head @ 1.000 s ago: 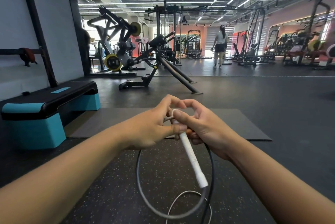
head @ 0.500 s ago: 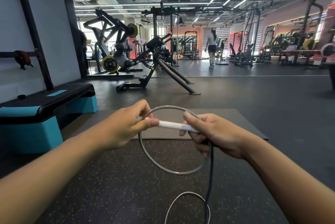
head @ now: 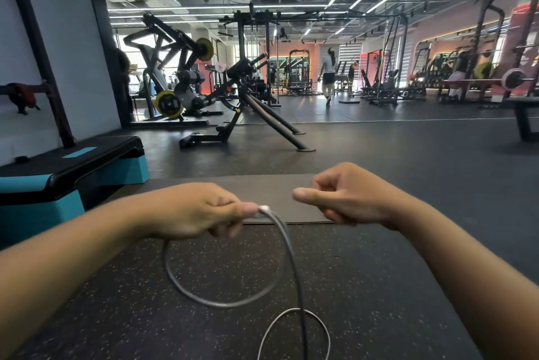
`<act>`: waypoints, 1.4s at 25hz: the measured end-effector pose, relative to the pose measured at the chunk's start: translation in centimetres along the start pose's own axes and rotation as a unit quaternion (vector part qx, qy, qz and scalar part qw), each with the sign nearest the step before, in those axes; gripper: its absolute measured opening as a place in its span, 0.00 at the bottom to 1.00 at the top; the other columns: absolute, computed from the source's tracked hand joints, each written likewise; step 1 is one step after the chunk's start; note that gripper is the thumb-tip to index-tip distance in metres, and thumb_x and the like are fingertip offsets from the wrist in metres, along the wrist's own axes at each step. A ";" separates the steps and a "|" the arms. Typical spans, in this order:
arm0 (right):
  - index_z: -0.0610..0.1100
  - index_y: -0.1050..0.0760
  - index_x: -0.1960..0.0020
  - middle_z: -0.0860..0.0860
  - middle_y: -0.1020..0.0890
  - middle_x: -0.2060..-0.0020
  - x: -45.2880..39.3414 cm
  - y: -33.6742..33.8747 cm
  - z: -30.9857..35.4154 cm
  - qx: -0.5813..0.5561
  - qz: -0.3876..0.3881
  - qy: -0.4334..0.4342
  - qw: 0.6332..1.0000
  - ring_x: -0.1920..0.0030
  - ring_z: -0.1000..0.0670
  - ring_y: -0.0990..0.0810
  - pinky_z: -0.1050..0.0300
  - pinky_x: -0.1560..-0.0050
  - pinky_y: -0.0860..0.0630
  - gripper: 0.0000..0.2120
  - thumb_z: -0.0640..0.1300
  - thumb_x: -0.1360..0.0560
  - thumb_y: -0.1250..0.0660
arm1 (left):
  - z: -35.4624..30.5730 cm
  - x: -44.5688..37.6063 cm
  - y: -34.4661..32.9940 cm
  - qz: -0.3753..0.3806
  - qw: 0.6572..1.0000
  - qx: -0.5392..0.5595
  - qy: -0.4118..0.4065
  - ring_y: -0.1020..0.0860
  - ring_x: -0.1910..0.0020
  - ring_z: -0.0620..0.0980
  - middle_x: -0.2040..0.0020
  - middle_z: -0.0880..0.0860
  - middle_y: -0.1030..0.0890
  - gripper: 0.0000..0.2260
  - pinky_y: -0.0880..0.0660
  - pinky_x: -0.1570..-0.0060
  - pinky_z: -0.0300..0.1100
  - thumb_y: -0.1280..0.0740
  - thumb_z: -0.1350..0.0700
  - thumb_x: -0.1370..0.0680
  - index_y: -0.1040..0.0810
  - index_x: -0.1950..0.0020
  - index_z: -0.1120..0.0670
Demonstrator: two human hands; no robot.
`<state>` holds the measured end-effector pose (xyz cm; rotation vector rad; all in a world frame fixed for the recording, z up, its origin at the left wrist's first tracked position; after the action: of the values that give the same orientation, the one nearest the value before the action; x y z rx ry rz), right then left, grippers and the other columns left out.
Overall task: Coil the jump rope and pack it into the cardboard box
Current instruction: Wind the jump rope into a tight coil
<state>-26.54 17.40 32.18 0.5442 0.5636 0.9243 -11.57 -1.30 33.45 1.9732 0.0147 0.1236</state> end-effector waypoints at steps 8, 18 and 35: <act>0.43 0.18 0.42 0.45 0.12 0.45 -0.1 -7.9 -2.3 -0.106 0.211 -0.002 0.972 0.44 0.45 0.15 0.42 0.37 0.24 0.19 0.57 0.21 0.31 | 1.4 0.8 2.5 -0.089 0.982 0.163 0.016 0.39 0.75 0.47 0.71 0.46 0.31 0.23 0.36 0.77 0.39 0.43 0.35 0.21 0.26 0.60 0.53; 0.44 0.24 0.54 0.50 0.38 0.71 -3.1 -2.4 0.8 -0.345 -0.110 0.049 0.931 0.75 0.51 0.41 0.57 0.75 0.30 0.15 0.56 0.23 0.32 | 2.2 -1.2 1.1 -0.237 0.702 0.672 -0.013 0.46 0.79 0.43 0.71 0.46 0.41 0.20 0.46 0.82 0.37 0.42 0.36 0.21 0.32 0.61 0.51; 0.43 0.26 0.59 0.53 0.35 0.76 -4.6 -6.0 2.0 -0.472 -0.212 0.039 0.855 0.79 0.56 0.41 0.62 0.78 0.41 0.12 0.46 0.21 0.28 | -1.9 -4.1 -5.9 -0.397 0.590 0.700 0.069 0.20 0.39 0.52 0.41 0.50 0.16 0.14 0.25 0.41 0.54 0.34 0.49 0.19 0.24 0.37 0.55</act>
<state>-23.97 10.22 30.73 -0.5012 0.2229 0.6865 -15.54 2.48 28.49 3.2470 1.5271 -0.5007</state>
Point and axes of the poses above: each hand's wrist, its own x-axis away from the middle knuckle, its own y-axis out of the back of the hand, z = x × y, the point moved 4 cm from there along -x, towards the middle knuckle
